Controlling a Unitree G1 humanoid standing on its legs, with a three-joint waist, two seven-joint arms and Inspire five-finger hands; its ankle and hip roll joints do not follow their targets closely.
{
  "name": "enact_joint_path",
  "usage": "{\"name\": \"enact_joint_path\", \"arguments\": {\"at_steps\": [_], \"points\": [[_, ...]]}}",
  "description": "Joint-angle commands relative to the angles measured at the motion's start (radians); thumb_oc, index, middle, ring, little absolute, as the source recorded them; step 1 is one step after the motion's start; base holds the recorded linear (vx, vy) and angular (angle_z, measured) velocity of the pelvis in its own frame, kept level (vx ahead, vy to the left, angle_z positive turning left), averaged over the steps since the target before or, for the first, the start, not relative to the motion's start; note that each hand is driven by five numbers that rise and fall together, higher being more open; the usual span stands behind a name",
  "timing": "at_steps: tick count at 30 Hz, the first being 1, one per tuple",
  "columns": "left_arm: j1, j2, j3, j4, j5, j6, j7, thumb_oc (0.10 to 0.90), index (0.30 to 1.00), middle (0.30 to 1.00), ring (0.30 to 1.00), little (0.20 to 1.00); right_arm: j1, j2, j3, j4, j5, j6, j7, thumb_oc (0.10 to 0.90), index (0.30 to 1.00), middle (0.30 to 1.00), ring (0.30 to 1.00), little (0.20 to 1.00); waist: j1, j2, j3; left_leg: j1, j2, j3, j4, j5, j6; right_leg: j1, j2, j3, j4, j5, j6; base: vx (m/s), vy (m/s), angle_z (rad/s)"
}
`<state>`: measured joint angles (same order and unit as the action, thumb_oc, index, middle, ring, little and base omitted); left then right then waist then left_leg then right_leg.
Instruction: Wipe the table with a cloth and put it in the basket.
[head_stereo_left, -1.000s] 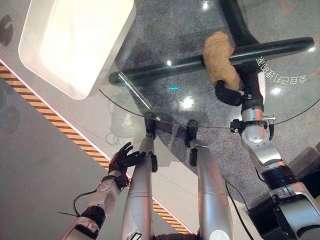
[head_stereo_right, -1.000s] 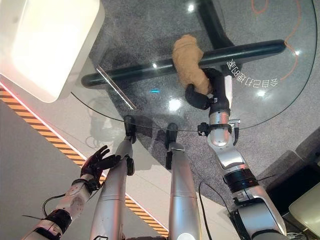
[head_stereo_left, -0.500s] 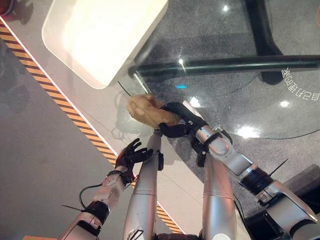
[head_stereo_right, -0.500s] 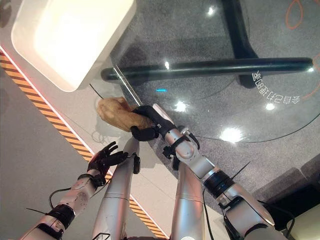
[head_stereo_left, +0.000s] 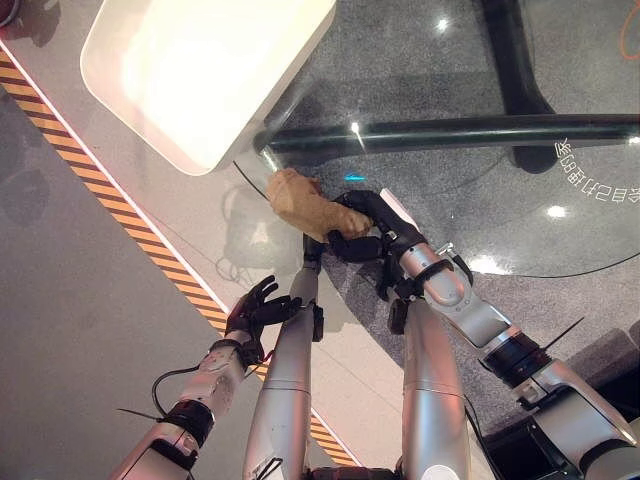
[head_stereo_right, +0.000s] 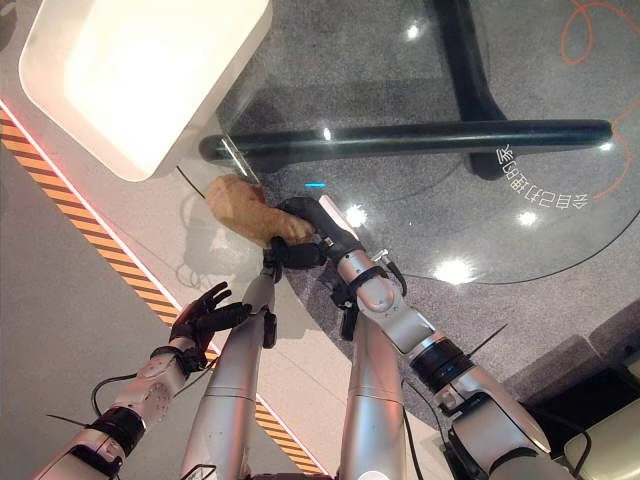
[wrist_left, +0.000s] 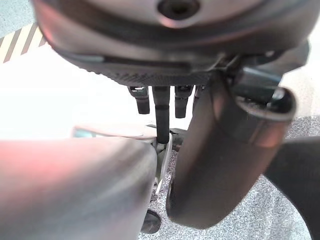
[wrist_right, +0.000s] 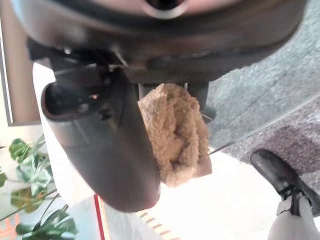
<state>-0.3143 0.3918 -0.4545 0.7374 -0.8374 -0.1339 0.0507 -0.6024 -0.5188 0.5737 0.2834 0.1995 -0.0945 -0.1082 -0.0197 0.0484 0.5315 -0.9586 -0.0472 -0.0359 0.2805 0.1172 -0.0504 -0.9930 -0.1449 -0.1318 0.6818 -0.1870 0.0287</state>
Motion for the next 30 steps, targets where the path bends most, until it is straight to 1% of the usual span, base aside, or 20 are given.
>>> {"name": "enact_joint_path", "arguments": {"at_steps": [1,4,5,7,11,15,17,19,22,26,30], "points": [[0.094,-0.091,-0.033,-0.030,0.005,0.000,-0.065,0.800,0.900,0.900,0.900,0.900,0.052,-0.033,-0.031,-0.103,0.040,-0.064,0.034,0.100,0.300,0.300,0.300,0.200,0.006,0.010,-0.011,0.028,-0.042,0.080,0.212,-0.197,0.063,0.043,0.079,0.040,-0.272,0.205,0.047,0.00,0.000,0.00],[0.117,-0.085,-0.013,-0.028,-0.007,-0.005,-0.092,0.800,0.900,0.900,0.900,0.900,0.071,-0.031,-0.040,-0.138,0.065,-0.068,0.092,0.100,0.300,0.300,0.300,0.200,0.008,0.007,-0.011,0.063,-0.041,0.078,0.201,-0.197,0.062,0.080,0.079,0.036,-0.276,0.196,0.045,-0.02,-0.002,0.00],[0.104,-0.082,0.000,-0.026,-0.012,-0.006,-0.102,0.800,0.900,0.900,0.900,0.900,0.058,-0.034,-0.045,-0.151,0.070,-0.064,0.108,0.100,0.300,0.300,0.300,0.200,0.005,0.005,-0.011,0.040,-0.045,0.081,0.193,-0.167,0.065,0.061,0.075,0.033,-0.285,0.220,0.039,-0.07,-0.010,-0.01],[0.120,-0.078,0.017,-0.020,-0.034,-0.007,-0.134,0.800,0.900,0.900,0.900,0.900,0.071,-0.036,-0.047,-0.177,0.098,-0.059,0.147,0.100,0.300,0.300,0.300,0.200,0.008,0.001,-0.011,0.078,-0.046,0.076,0.184,-0.169,0.064,0.102,0.075,0.028,-0.288,0.209,0.036,-0.04,-0.012,-0.01],[0.145,-0.072,0.037,-0.024,-0.075,-0.008,-0.175,0.800,0.900,0.900,0.900,0.900,0.088,-0.037,-0.055,-0.213,0.137,-0.050,0.177,0.100,0.300,0.300,0.300,0.200,0.012,-0.003,-0.011,0.120,-0.044,0.071,0.173,-0.170,0.062,0.147,0.077,0.022,-0.290,0.196,0.033,-0.02,-0.024,-0.04],[0.191,-0.058,0.068,-0.052,-0.159,0.001,-0.274,0.800,0.900,0.900,0.900,0.900,0.131,-0.040,-0.081,-0.264,0.193,-0.053,0.195,0.100,0.300,0.300,0.300,0.200,0.013,-0.008,-0.011,0.166,-0.040,0.069,0.162,-0.173,0.060,0.200,0.078,0.014,-0.294,0.183,0.027,0.00,-0.012,0.00],[0.219,-0.051,0.086,-0.093,-0.229,0.011,-0.338,0.800,0.900,0.900,0.900,0.900,0.164,-0.043,-0.108,-0.296,0.229,-0.065,0.203,0.100,0.300,0.300,0.300,0.200,0.012,-0.009,-0.011,0.187,-0.039,0.068,0.157,-0.175,0.061,0.224,0.079,0.012,-0.299,0.178,0.025,0.00,-0.022,0.05],[0.243,-0.044,0.102,-0.134,-0.274,0.021,-0.378,0.800,0.900,0.900,0.900,0.900,0.193,-0.040,-0.130,-0.319,0.246,-0.072,0.208,0.100,0.300,0.300,0.300,0.200,0.012,-0.010,-0.011,0.203,-0.039,0.067,0.153,-0.177,0.062,0.242,0.080,0.011,-0.301,0.175,0.024,0.00,0.000,0.00],[0.289,-0.034,0.136,-0.214,-0.355,0.043,-0.438,0.800,0.900,0.900,0.900,0.900,0.241,-0.033,-0.178,-0.346,0.272,-0.100,0.223,0.100,0.300,0.300,0.300,0.200,0.012,-0.008,-0.011,0.232,-0.038,0.065,0.144,-0.178,0.065,0.273,0.081,0.009,-0.308,0.171,0.022,0.00,0.000,0.00],[0.329,-0.026,0.168,-0.291,-0.407,0.072,-0.508,0.800,0.900,0.900,0.900,0.900,0.287,-0.028,-0.229,-0.380,0.310,-0.139,0.247,0.100,0.300,0.300,0.300,0.200,0.014,-0.007,-0.011,0.253,-0.037,0.064,0.142,-0.182,0.069,0.298,0.082,0.009,-0.310,0.167,0.020,0.00,-0.026,-0.06],[0.370,-0.021,0.185,-0.387,-0.454,0.126,-0.582,0.800,0.900,0.900,0.900,0.900,0.324,-0.020,-0.284,-0.434,0.370,-0.186,0.279,0.100,0.300,0.300,0.300,0.200,0.015,-0.008,-0.011,0.286,-0.034,0.065,0.138,-0.188,0.071,0.335,0.082,0.011,-0.319,0.163,0.018,0.00,-0.031,0.02]]}}
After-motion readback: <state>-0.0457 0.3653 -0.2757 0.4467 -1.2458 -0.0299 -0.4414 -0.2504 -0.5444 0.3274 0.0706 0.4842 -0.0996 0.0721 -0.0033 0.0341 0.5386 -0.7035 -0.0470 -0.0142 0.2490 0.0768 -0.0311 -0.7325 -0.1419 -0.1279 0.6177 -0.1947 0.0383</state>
